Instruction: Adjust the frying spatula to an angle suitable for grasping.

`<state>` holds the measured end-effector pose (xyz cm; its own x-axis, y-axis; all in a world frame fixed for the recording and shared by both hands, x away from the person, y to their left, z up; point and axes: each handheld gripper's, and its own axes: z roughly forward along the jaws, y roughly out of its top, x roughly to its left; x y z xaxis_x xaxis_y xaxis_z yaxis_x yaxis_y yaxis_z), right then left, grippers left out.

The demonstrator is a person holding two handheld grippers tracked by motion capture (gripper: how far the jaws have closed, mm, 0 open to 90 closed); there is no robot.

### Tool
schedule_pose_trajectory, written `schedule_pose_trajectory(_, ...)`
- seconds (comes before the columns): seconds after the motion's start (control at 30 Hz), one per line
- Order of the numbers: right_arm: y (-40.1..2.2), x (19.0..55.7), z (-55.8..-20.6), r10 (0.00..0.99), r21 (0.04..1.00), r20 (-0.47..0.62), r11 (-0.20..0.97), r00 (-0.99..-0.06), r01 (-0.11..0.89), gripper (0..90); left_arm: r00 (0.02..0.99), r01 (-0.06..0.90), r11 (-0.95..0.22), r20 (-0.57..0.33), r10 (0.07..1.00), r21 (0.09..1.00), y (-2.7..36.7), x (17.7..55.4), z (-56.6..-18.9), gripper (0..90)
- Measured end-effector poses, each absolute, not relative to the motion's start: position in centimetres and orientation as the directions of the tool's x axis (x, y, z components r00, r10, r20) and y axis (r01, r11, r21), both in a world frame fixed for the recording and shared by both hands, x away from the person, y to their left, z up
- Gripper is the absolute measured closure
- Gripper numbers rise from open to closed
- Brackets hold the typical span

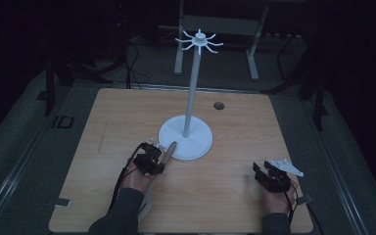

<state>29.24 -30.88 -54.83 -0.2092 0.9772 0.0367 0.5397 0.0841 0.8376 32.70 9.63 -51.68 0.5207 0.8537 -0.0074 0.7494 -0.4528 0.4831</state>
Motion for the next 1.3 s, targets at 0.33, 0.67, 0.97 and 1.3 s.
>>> schedule_pose_trajectory(0.33,-30.9,29.2,-54.8,0.977,0.838,0.037,0.083,-0.208,0.540,51.2,0.541,0.758,-0.489,0.003,0.841,0.432,8.9,33.1,-52.3,72.9)
schedule_pose_trajectory(0.67,-30.9,29.3,-54.8,0.978,0.839,0.037,0.083,-0.207,0.538,50.9,0.553,0.755,-0.512,0.023,0.833,0.410,8.7,33.5,-52.4,71.0)
schedule_pose_trajectory(0.97,-31.0,29.3,-54.8,0.978,0.840,0.036,0.082,-0.205,0.537,50.7,0.579,0.747,-0.543,0.028,0.815,0.383,8.2,33.9,-52.8,70.6)
schedule_pose_trajectory(1.3,-31.0,29.3,-54.8,0.978,0.839,0.040,0.077,-0.202,0.538,50.8,0.679,0.662,-0.655,0.080,0.730,0.363,5.6,33.4,-52.7,73.7)
